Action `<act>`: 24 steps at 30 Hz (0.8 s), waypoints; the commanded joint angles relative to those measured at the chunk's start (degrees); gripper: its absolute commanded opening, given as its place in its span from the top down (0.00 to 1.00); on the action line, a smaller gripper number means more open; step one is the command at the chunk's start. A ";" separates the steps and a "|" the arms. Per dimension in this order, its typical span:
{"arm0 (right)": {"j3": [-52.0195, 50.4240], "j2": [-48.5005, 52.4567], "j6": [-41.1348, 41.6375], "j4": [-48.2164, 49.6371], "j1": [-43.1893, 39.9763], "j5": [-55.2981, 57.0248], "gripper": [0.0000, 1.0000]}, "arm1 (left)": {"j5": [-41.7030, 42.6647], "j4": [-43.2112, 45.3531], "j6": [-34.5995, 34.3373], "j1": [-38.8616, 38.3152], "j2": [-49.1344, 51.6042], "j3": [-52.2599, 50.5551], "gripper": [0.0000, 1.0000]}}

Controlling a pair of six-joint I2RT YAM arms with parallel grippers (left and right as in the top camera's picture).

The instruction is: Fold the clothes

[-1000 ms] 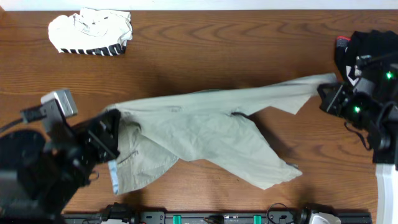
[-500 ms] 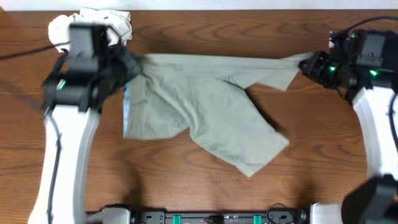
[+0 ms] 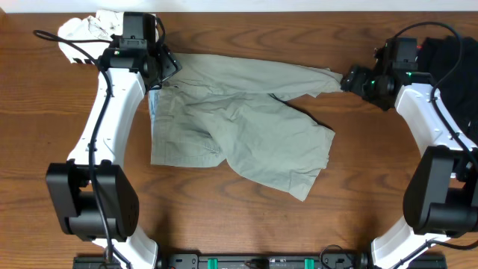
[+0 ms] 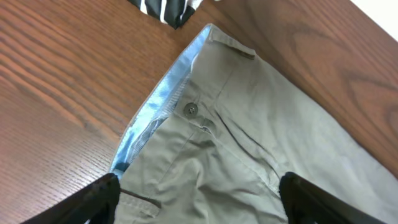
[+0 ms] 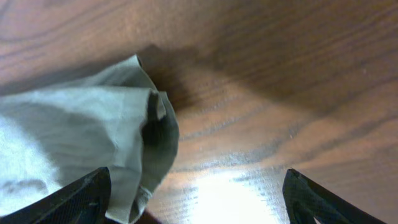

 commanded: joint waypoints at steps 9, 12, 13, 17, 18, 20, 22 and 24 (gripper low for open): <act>0.37 -14.86 -3.98 -19.10 0.31 -3.41 0.05 | -1.75 -18.45 4.79 0.22 -13.33 1.29 0.02; 0.37 -17.00 -6.01 -25.88 0.46 -6.21 0.03 | -1.70 -25.94 4.74 0.20 -13.92 1.29 0.02; 0.37 -17.27 -6.58 -27.85 0.68 -6.43 0.02 | -1.70 -27.82 4.76 0.20 -13.90 1.18 0.02; 0.35 -17.55 -6.99 -35.58 3.76 -6.69 0.01 | -1.46 -33.99 4.76 0.20 -13.90 0.17 0.02; 0.28 -17.55 -7.21 -36.61 4.81 -6.69 0.01 | -1.46 -34.82 4.76 0.20 -13.90 -0.07 0.02; 0.22 -17.55 -7.17 -38.12 7.82 -6.54 0.01 | -0.52 -35.74 5.77 0.20 -13.90 -0.81 0.02; 0.07 -17.55 -6.16 -38.05 10.84 -6.19 0.01 | 1.46 -35.69 7.19 0.20 -13.90 -2.27 0.02; -0.09 -17.55 -3.56 -37.99 13.49 -4.37 0.01 | 2.71 -35.60 7.32 0.20 -13.90 -4.04 0.02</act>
